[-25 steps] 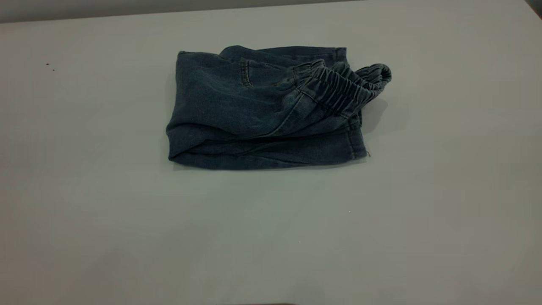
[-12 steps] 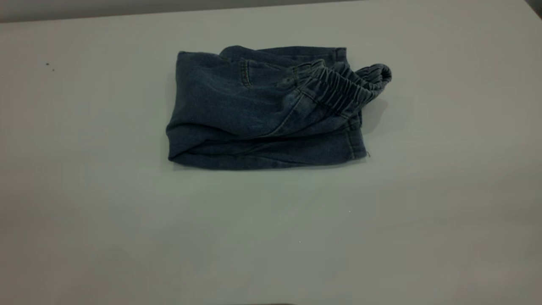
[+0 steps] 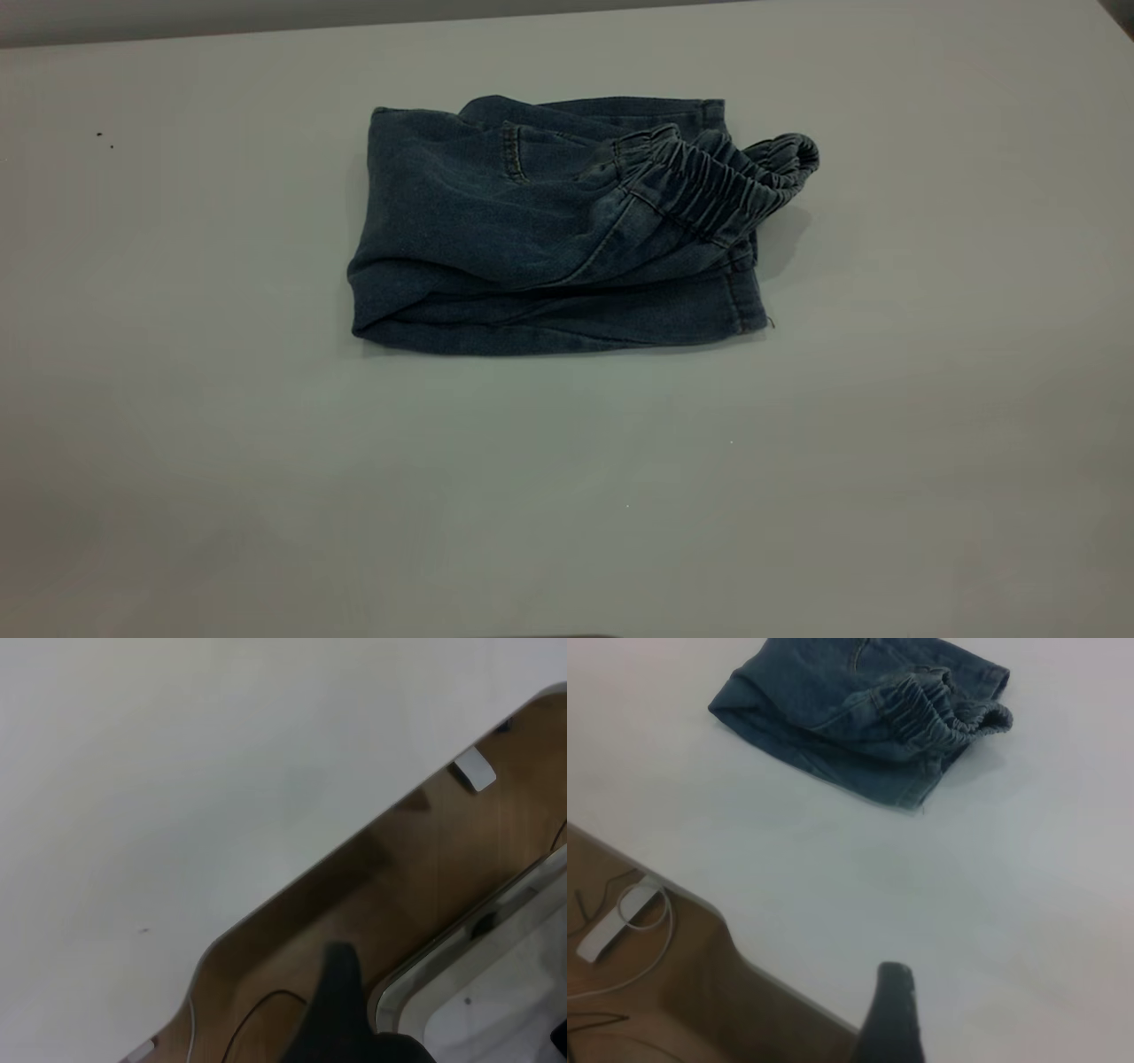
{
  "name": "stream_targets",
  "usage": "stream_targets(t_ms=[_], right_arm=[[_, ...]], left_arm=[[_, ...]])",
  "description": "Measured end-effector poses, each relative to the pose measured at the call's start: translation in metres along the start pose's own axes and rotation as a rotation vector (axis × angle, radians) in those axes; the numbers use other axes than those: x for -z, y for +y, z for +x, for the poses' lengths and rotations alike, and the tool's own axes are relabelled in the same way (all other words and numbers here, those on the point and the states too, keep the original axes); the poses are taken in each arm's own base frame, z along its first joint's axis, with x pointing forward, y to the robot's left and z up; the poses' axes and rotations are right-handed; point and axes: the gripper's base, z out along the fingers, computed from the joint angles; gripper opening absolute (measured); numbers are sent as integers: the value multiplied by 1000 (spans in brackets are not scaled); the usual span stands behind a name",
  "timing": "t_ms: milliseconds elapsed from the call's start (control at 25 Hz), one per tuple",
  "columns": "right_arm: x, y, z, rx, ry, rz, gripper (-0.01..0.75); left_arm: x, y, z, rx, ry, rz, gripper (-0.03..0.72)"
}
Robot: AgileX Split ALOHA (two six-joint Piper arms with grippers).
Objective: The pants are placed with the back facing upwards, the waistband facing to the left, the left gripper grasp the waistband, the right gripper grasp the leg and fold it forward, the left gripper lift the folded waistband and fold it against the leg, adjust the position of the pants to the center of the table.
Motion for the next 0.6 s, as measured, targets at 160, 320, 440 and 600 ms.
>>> stream_targets(t_ms=[160,320,440,600], right_arm=[[0,0,0,0,0,0,560],[0,0,0,0,0,0,560],[0,0,0,0,-1,0,560],[0,0,0,1,-1,0,560]], left_arm=[[-3,0,-1,-11,-20,-4,586],[-8,1,2,-21,-14,-7,586],[-8,1,1,-23,-15,-7,586],[-8,1,1,-24,-16,-7,586]])
